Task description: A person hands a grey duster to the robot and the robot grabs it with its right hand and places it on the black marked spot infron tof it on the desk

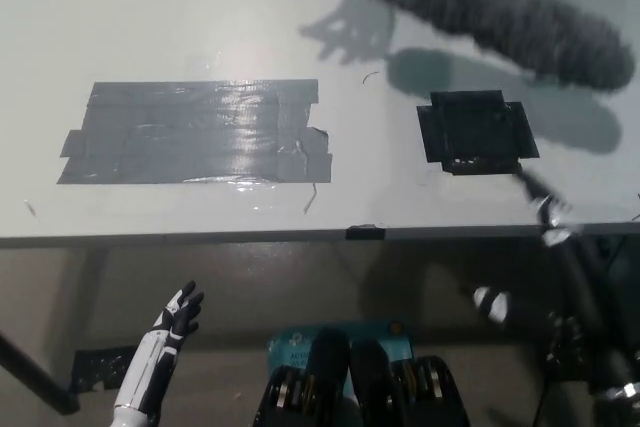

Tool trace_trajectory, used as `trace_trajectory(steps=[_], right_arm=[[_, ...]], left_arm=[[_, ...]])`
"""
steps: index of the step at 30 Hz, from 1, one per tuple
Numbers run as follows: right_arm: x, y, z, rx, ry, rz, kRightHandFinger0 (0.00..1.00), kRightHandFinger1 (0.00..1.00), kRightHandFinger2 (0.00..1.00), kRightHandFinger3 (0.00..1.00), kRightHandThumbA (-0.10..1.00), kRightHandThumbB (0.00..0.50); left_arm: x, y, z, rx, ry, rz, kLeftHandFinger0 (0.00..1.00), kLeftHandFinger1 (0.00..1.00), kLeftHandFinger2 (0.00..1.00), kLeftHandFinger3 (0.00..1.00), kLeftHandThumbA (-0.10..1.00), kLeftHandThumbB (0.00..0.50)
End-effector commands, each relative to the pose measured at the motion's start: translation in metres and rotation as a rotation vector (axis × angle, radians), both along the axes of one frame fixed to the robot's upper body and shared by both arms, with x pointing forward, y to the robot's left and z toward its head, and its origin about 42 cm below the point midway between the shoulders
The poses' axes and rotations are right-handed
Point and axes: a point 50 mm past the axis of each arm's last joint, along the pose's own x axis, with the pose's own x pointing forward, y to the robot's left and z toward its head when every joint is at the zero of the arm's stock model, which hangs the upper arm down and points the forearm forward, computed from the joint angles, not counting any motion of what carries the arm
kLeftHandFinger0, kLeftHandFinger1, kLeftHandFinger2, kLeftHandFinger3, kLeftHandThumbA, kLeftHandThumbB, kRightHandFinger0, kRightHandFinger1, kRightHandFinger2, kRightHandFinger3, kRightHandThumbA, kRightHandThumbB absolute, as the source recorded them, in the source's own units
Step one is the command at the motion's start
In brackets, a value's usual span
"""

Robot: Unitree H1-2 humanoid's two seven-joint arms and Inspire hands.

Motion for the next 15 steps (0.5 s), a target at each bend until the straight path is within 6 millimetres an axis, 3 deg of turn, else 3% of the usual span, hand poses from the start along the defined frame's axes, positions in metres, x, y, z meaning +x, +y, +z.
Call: trace_trajectory(steps=[1, 2, 3, 6, 15], right_arm=[[0.007, -0.006, 0.078, -0.138, -0.184, -0.098, 1.00, 1.00, 1.00, 1.00, 0.98, 0.379], [0.015, -0.005, 0.084, -0.166, -0.187, -0.108, 1.00, 1.00, 1.00, 1.00, 1.00, 0.400], [0.019, -0.005, 0.087, -0.175, -0.187, -0.112, 1.00, 1.00, 1.00, 1.00, 1.00, 0.374], [0.045, 0.003, 0.101, -0.224, -0.181, -0.114, 1.00, 1.00, 1.00, 1.00, 1.00, 0.386], [0.123, 0.017, 0.114, -0.317, -0.104, -0.168, 1.00, 1.00, 1.00, 1.00, 1.00, 0.418]], left_arm=[[0.003, 0.000, 0.012, 0.015, -0.073, -0.034, 1.00, 1.00, 1.00, 1.00, 1.00, 0.174], [0.003, 0.000, 0.012, 0.016, -0.075, -0.036, 1.00, 1.00, 1.00, 1.00, 1.00, 0.172], [0.003, 0.000, 0.012, 0.016, -0.076, -0.036, 1.00, 1.00, 1.00, 1.00, 1.00, 0.163], [0.004, 0.000, 0.012, 0.020, -0.078, -0.033, 1.00, 1.00, 1.00, 1.00, 1.00, 0.166], [0.009, 0.001, 0.014, 0.009, -0.080, -0.031, 1.00, 1.00, 1.00, 1.00, 1.00, 0.179]])
